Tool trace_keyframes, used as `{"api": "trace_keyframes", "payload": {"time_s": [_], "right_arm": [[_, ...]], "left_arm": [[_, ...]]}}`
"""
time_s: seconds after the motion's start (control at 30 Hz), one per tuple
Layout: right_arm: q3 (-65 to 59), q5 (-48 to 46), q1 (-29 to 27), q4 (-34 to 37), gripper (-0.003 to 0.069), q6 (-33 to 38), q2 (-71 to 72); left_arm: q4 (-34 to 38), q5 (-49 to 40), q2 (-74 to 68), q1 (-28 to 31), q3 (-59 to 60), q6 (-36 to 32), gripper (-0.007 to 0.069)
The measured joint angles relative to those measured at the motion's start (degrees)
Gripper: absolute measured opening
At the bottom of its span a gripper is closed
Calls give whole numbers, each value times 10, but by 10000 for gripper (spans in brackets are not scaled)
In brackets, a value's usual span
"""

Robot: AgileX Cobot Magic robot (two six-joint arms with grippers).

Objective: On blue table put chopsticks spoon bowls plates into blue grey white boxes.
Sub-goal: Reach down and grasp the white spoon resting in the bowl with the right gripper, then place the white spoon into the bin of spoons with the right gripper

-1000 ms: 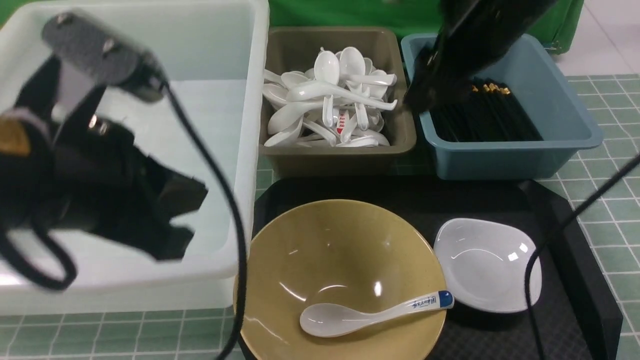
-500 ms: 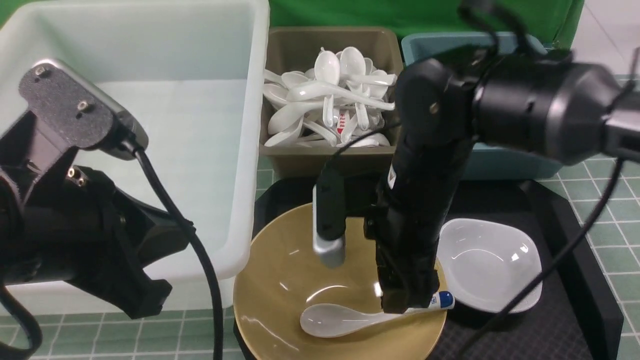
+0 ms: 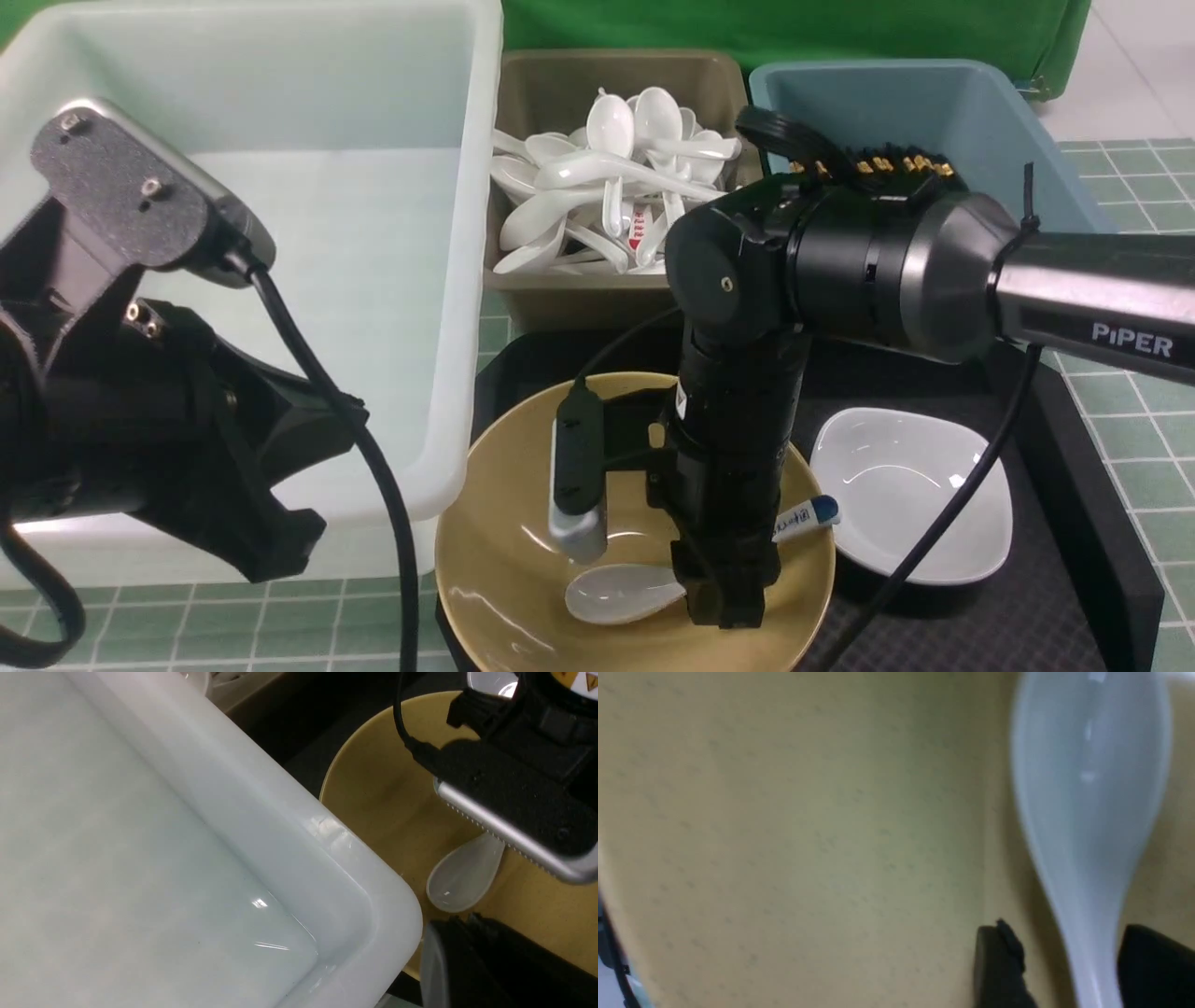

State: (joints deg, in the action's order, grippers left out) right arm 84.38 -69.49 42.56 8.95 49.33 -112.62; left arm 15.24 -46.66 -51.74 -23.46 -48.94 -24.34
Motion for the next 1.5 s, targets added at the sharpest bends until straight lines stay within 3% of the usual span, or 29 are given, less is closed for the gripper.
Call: {"api": "trace_keyframes", "payload": {"time_s": [0.2,0.23,0.27,0.57,0.73,0.83,1.03,1.17,1.3,1.4,1.43,1.5], "right_arm": [[0,0,4,-13,248,4,0],[0,0,4,-19,222,4,0],[0,0,4,-24,151,3,0],[8,0,2,-41,146,-26,13],[89,0,-43,-57,146,-51,62],[158,60,-84,-59,146,-100,70],[232,285,-136,-63,146,-282,27],[245,370,-150,-62,148,-331,-18],[253,427,-158,-60,192,-372,-62],[264,438,-163,-59,281,-390,-85],[270,432,-165,-59,324,-398,-90],[302,361,-168,-58,482,-405,-88]], "left_arm": [[0,23,0,0,0,0,-12],[0,27,-1,0,0,0,-12],[0,33,-4,0,0,0,-12],[-2,59,-53,23,32,30,-12],[5,76,-43,77,16,65,-12],[35,93,-46,109,3,69,-12],[99,120,-65,116,2,65,-12],[129,121,-70,116,2,45,-12],[157,114,-70,116,2,10,-12],[175,104,-70,116,1,-20,-12],[182,97,-71,116,-2,-37,-12],[195,59,-85,116,-33,-81,-12]]}}
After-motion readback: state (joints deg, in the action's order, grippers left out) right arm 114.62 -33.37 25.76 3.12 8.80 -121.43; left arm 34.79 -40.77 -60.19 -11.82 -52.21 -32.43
